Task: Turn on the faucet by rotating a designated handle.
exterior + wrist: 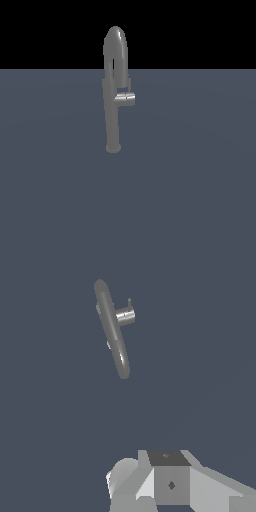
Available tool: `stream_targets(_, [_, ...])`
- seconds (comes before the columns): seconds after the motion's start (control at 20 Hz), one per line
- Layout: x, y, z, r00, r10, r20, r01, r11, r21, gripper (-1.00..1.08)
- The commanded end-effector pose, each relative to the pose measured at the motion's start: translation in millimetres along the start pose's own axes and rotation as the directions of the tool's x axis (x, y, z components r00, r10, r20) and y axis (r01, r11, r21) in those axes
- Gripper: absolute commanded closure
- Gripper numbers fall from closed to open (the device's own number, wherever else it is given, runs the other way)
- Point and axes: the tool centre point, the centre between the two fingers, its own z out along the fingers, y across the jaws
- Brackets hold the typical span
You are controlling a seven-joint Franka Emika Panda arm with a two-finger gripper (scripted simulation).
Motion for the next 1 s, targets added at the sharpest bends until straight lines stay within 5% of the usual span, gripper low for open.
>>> stream_targets(0.0, [0, 0, 0, 1.000, 0.000, 0.000, 0.000, 1.000, 0.000, 1.08])
stream_targets(0.5, [12, -3, 1, 0.999, 0.029, 0.040, -0.030, 0.999, 0.027, 1.08])
stream_targets(0.95, [43, -10, 7, 0.983, 0.100, 0.152, -0.116, 0.989, 0.095, 1.08])
